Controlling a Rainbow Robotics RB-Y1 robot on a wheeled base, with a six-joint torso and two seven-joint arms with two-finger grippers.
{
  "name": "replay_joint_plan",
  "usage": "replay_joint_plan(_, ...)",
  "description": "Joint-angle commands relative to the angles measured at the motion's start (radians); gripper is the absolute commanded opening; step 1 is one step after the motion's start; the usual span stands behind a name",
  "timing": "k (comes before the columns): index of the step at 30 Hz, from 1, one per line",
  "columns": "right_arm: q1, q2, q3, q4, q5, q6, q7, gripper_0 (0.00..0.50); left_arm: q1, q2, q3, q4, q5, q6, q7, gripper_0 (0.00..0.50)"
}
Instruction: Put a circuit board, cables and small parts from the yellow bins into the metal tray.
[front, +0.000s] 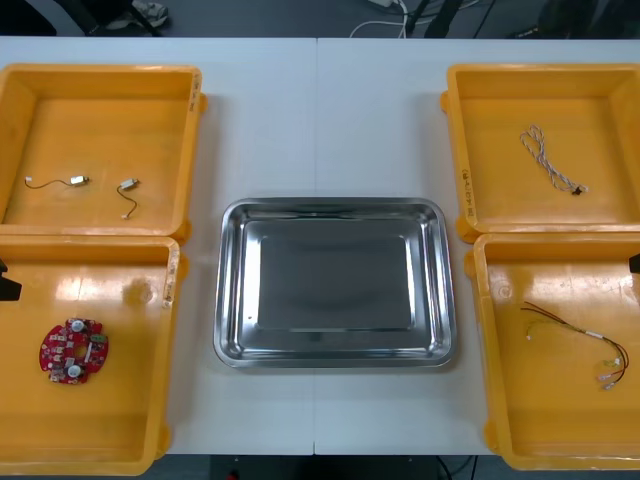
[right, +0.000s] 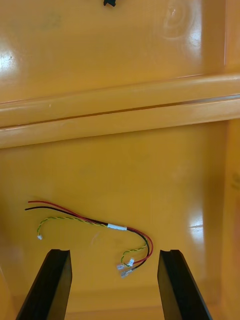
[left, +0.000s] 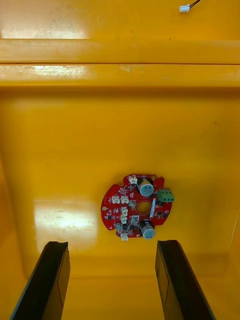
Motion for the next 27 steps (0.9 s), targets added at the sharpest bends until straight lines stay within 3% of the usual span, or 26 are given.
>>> replay_joint_plan(1, 0.008, 0.004, -0.003, -0.007, -0.005, -0.007, -0.040, 0.500, -0.028, 0.048, 0.008, -0.027, -0.010, 0.006, -0.051, 0.500)
replay_joint_plan(27, 0.008, 0.004, -0.003, -0.007, -0.005, -0.007, -0.040, 0.500, -0.028, 0.048, 0.008, -0.027, -0.010, 0.006, -0.051, 0.500)
